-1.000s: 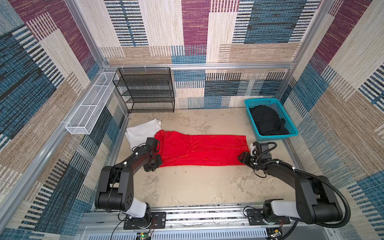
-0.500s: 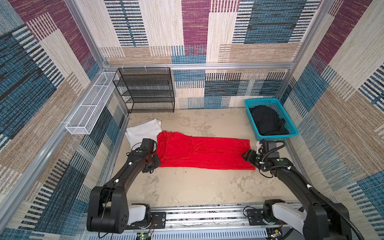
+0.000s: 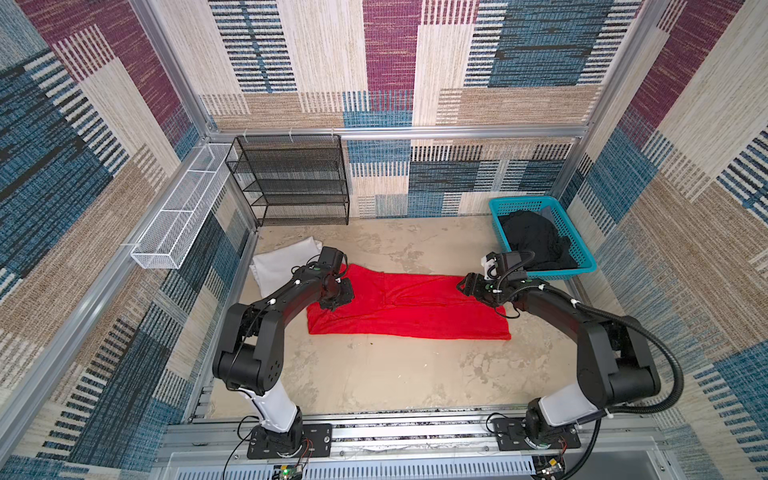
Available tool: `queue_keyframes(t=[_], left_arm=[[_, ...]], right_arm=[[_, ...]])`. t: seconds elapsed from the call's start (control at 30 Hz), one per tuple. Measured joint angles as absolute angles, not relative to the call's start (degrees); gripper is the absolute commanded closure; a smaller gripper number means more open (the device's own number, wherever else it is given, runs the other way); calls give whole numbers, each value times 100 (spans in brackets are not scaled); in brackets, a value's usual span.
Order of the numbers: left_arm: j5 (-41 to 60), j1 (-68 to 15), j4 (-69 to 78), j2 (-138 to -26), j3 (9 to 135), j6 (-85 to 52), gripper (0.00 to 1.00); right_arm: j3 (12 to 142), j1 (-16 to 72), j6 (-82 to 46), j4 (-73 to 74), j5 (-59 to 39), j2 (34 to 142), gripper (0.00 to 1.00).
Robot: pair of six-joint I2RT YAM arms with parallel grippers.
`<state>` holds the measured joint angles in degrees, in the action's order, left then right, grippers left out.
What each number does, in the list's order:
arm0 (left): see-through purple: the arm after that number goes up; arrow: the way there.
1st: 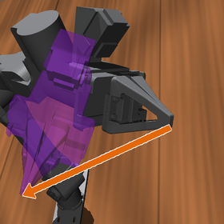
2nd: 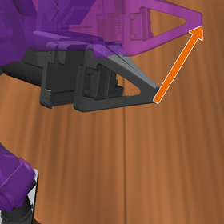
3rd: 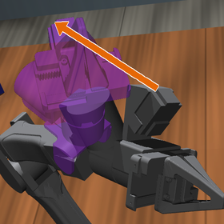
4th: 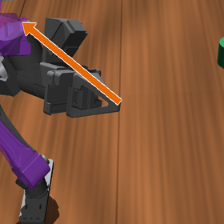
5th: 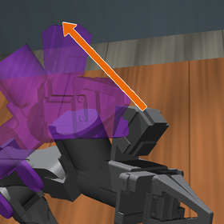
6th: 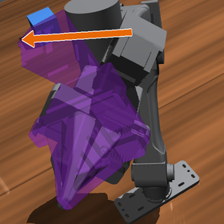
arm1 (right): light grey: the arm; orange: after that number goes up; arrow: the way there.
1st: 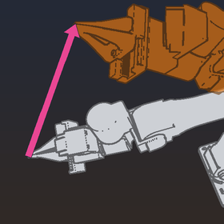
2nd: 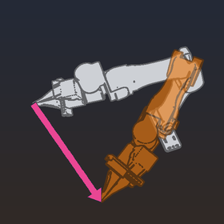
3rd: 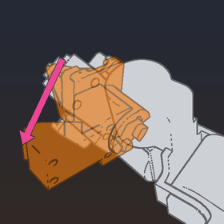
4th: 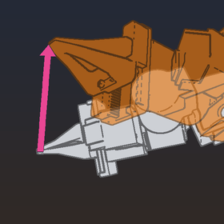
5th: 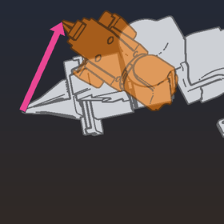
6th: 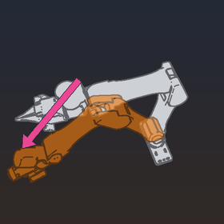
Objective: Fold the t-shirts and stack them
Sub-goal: 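Swing the right gripper's strip end toward the robot while the left holds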
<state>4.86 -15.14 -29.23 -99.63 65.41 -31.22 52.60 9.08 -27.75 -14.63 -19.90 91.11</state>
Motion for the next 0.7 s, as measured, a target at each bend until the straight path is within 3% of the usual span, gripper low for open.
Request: queue_keyframes(t=[0.2, 0.4, 0.7], left_arm=[[462, -1527, -2928, -10569, 6751, -3153, 73], [471, -1559, -2921, -11098, 7354, -3153, 73], [637, -1614, -3203, -12702, 9690, -3004, 70]], right_arm=[[5120, 926, -2696, -1205, -1933, 9671, 27], [4589, 882, -2626, -652, -1826, 9450, 26], [4051, 714, -2716, -777, -1791, 8868, 27]])
